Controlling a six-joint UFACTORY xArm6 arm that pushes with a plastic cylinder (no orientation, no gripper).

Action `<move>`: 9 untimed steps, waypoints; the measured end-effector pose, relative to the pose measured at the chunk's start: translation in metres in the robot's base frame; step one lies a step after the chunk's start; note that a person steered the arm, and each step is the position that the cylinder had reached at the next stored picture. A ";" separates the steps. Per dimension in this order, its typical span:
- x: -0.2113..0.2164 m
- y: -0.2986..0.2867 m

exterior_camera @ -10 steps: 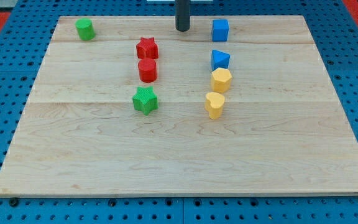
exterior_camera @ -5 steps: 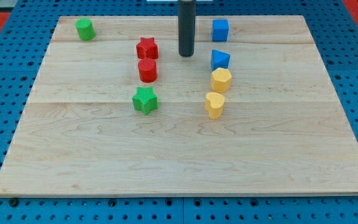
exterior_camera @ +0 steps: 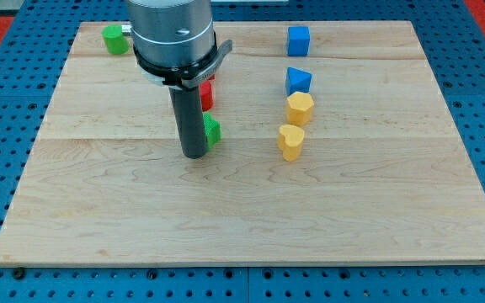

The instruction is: Push the green star to the top

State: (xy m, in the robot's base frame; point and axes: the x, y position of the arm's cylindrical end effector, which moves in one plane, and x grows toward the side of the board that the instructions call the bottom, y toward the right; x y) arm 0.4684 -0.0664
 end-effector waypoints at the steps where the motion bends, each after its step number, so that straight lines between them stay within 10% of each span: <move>1: 0.023 -0.023; 9: -0.070 0.060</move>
State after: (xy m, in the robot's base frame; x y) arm 0.3989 -0.0065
